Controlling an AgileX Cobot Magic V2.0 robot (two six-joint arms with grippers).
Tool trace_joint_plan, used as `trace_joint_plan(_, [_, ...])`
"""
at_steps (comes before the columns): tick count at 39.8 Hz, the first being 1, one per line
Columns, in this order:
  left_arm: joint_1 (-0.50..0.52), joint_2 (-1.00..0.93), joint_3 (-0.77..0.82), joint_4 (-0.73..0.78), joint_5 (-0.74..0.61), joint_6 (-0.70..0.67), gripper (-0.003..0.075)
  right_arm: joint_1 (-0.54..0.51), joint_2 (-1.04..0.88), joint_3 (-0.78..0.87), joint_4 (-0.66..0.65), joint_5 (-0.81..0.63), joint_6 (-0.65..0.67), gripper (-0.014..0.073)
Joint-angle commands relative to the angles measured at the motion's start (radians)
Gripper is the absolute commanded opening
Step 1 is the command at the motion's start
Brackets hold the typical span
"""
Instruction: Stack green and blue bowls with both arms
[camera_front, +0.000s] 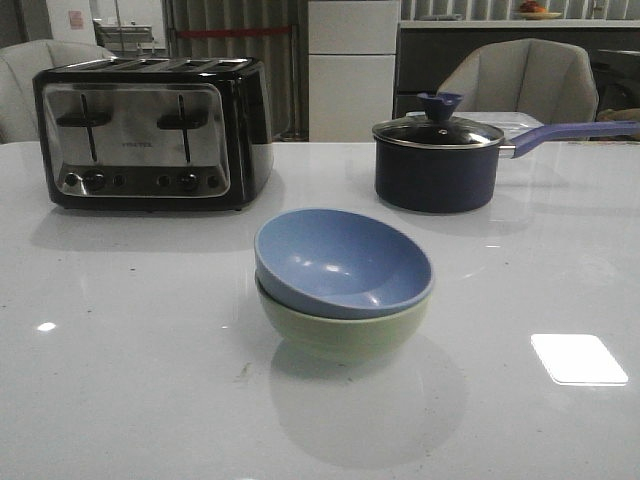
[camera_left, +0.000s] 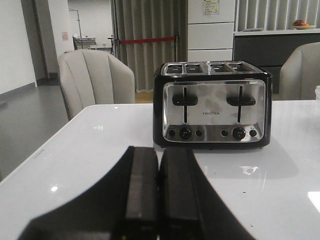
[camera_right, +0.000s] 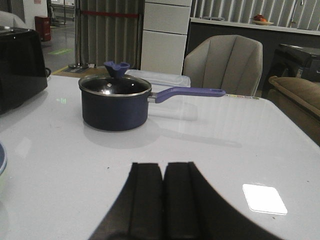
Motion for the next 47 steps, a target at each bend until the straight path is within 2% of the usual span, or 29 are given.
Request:
trace_joint_plan(1, [-0.007, -0.017, 0.006, -0.001, -0.086, -0.009, 0.0098, -0.005, -0.02, -0.006, -0.099, -0.107, 0.115, 0.0028])
trace_joint_plan(17, [-0.007, -0.017, 0.006, -0.001, -0.086, -0.009, 0.0098, -0.005, -0.02, -0.006, -0.024, -0.08, 0.071, 0.0028])
trace_joint_plan(47, [-0.007, -0.017, 0.006, -0.001, -0.086, -0.009, 0.0098, -0.005, -0.02, -0.006, -0.02, -0.082, 0.07, 0.0028])
